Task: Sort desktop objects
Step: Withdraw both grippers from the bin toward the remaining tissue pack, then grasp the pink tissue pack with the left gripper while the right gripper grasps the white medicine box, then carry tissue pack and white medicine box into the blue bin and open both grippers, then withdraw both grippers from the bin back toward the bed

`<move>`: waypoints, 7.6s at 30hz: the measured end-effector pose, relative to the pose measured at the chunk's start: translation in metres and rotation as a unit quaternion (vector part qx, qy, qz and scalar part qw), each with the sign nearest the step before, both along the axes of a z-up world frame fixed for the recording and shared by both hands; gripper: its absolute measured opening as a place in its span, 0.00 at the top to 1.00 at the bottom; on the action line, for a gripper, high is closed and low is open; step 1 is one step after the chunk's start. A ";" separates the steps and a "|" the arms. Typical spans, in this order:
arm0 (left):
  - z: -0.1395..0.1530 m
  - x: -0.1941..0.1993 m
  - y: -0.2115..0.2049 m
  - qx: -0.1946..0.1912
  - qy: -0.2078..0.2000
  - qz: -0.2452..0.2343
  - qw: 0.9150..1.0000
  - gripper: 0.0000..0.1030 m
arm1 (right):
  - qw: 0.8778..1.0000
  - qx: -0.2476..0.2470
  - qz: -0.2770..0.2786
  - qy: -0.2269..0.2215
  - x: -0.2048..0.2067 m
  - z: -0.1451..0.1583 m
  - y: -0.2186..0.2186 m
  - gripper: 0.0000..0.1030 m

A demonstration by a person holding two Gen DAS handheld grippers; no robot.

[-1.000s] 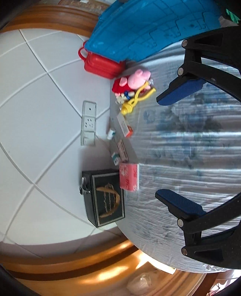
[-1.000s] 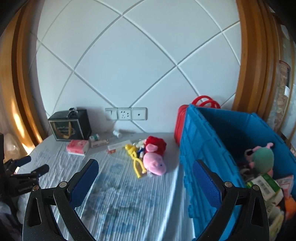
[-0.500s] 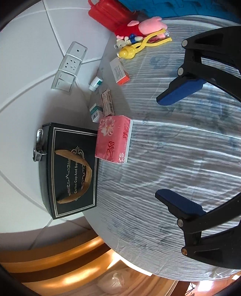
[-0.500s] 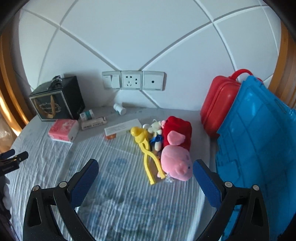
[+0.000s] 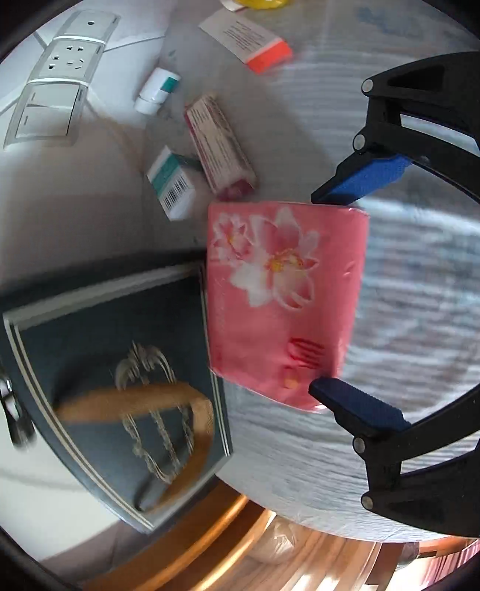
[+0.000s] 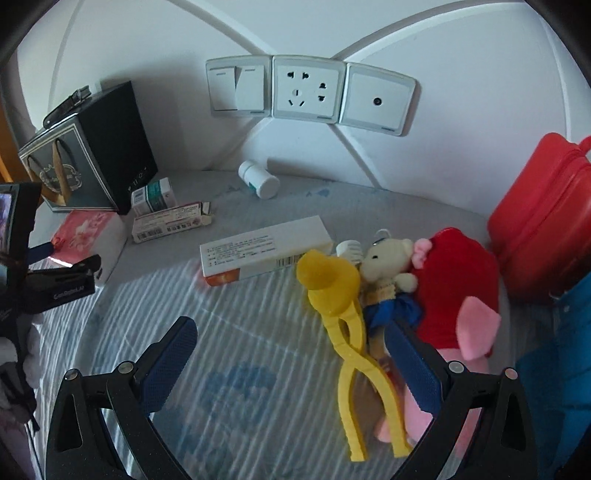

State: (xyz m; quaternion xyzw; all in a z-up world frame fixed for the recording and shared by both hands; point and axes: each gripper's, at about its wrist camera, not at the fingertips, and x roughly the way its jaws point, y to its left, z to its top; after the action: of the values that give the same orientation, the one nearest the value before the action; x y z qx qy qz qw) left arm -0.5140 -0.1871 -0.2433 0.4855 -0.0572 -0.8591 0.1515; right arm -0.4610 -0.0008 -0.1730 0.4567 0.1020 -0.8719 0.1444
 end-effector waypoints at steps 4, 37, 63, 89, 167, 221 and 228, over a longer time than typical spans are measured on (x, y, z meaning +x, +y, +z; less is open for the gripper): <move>-0.008 0.036 -0.058 -0.014 -0.012 0.054 0.998 0.10 | 1.000 0.007 0.020 -0.008 -0.009 -0.013 -0.018 0.00; 0.001 -0.044 -0.061 0.031 -0.065 0.026 0.997 0.09 | 0.987 -0.038 -0.053 -0.150 -0.114 -0.048 -0.059 0.34; -0.015 -0.023 -0.054 0.151 -0.038 0.003 0.988 0.13 | 0.984 0.017 -0.096 -0.150 -0.097 -0.045 -0.076 0.48; -0.048 0.030 -0.091 0.148 0.048 0.026 0.987 0.06 | 0.992 -0.031 -0.059 -0.108 -0.009 -0.042 -0.094 0.60; 0.319 0.466 0.499 0.190 0.210 -0.454 0.845 0.12 | 0.902 -0.031 -0.279 0.327 0.470 0.273 0.423 0.61; 0.288 0.412 0.215 0.173 0.227 -0.248 0.926 0.07 | 0.938 -0.104 -0.107 0.312 0.443 0.288 0.247 0.00; 0.258 0.366 0.136 0.167 0.204 -0.176 0.948 0.07 | 0.958 -0.113 -0.055 0.257 0.386 0.262 0.172 0.00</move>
State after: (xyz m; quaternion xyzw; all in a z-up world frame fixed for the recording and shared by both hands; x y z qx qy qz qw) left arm -0.1477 -0.0507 0.0146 0.3007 0.0352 -0.9500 -0.0768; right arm -0.0752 0.1710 0.0889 0.2029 0.0107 -0.9723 0.1157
